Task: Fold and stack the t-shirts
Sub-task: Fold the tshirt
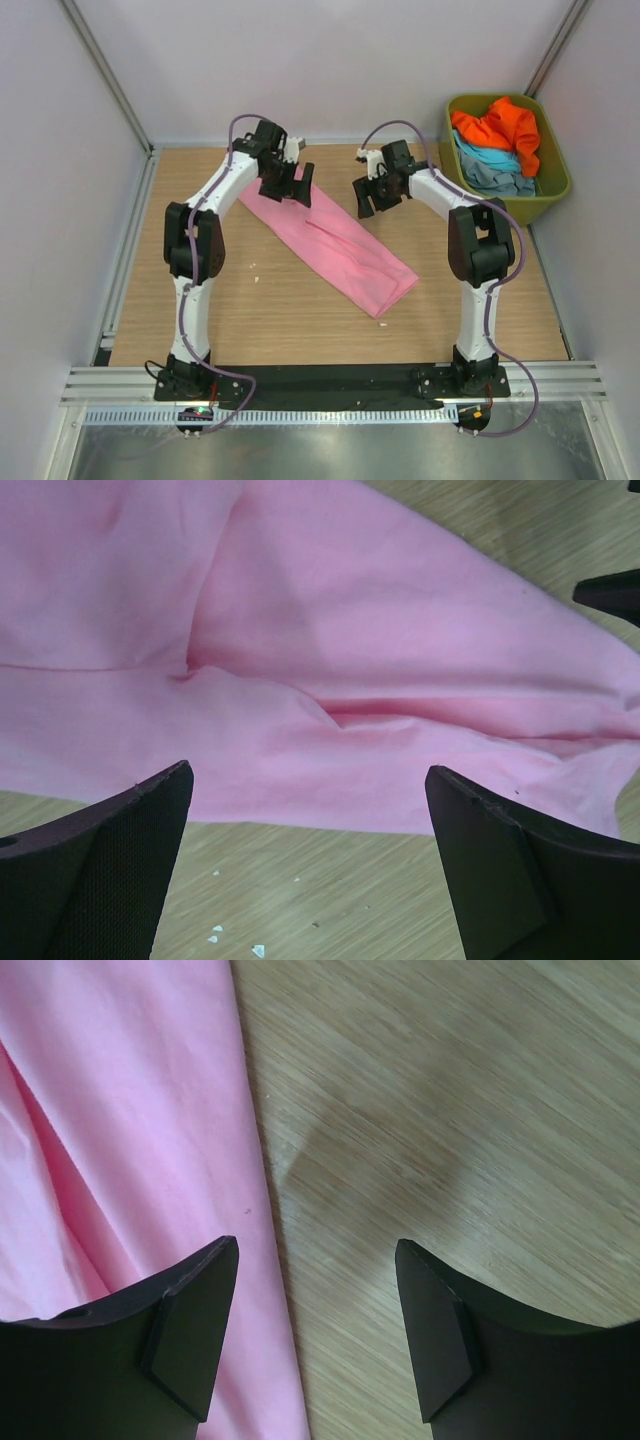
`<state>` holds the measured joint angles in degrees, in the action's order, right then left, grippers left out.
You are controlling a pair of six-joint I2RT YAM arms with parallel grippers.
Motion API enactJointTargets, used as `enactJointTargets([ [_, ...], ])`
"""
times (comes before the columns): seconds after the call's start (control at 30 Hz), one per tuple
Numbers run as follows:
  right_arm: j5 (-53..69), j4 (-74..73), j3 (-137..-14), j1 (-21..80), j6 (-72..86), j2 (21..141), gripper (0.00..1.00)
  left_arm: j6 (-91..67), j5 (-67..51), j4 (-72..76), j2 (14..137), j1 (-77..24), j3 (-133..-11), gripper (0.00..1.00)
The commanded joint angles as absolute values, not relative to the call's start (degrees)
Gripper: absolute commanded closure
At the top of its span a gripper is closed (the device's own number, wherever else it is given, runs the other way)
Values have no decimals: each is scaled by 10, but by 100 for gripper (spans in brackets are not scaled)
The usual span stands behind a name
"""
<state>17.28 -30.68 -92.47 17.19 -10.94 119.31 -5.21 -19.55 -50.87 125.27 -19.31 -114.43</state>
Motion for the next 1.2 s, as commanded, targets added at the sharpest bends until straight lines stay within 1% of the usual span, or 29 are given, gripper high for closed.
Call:
enactJointTargets([
  [0.0,195,-304,-944,173,-102,1170,30,-31,-185,-502,1272,-191,-1193,0],
  [0.2,186,-324,-910,171,-102,1172,30,-20,-178,-502,1336,-178,-1237,0],
  [0.37,189,-332,-864,171,-103,1158,30,-21,-173,-497,1368,-166,-1267,0],
  [0.5,172,-366,-850,171,-114,1152,31,-24,-178,-496,1392,-163,-1287,1],
  [0.63,173,-391,-826,171,-121,1134,35,-29,-193,-492,1415,-159,-1303,0],
  [0.73,186,-419,-806,171,-125,1122,43,-30,-203,-487,1440,-160,-1318,0],
  [0.77,192,-425,-795,172,-127,1120,49,-33,-210,-484,1447,-159,-1324,0],
  [0.83,200,-439,-781,176,-127,1112,55,-36,-215,-476,1467,-160,-1343,0],
  [0.87,203,-442,-768,177,-127,1107,64,-38,-219,-474,1473,-160,-1348,0],
  [0.93,210,-449,-755,183,-125,1093,73,-39,-228,-462,1490,-162,-1365,0],
  [0.97,211,-449,-741,185,-124,1088,79,-40,-229,-456,1495,-162,-1369,0],
  [1.03,212,-448,-726,199,-123,1078,81,-50,-240,-437,1507,-163,-1378,1],
  [1.07,214,-447,-715,203,-123,1069,85,-54,-244,-432,1512,-163,-1389,0],
  [1.17,221,-449,-701,228,-122,1054,86,-59,-259,-416,1530,-170,-1414,0],
])
